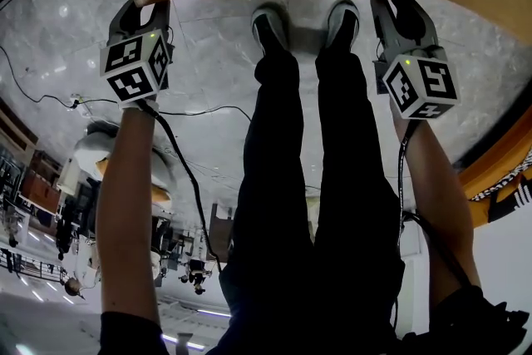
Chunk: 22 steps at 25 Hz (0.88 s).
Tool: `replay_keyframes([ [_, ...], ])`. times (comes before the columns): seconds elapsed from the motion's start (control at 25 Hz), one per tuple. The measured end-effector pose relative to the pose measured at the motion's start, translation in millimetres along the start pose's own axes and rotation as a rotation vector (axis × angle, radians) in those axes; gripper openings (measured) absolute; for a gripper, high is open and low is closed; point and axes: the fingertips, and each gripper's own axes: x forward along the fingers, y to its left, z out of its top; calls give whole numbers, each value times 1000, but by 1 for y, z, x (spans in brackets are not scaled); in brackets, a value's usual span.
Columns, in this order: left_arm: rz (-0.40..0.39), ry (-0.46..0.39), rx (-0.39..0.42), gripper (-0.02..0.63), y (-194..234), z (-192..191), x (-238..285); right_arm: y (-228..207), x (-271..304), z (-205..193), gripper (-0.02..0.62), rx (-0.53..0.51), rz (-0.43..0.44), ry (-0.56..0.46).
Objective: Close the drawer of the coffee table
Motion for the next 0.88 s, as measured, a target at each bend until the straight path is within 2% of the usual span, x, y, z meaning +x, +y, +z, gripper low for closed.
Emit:
replay_keyframes([
  [0.16,16,-22,-27,166,4,11,4,-4,5,8,104,57,-25,-44],
  [0.4,29,-57,-26,166,9,27,11,-10,12,20,106,69,-42,-125],
  [0.6,33,-71,-30,166,14,38,14,-10,18,30,94,77,-68,-143],
  [0.88,35,-78,-18,166,15,44,18,-14,19,32,103,145,-100,-201],
])
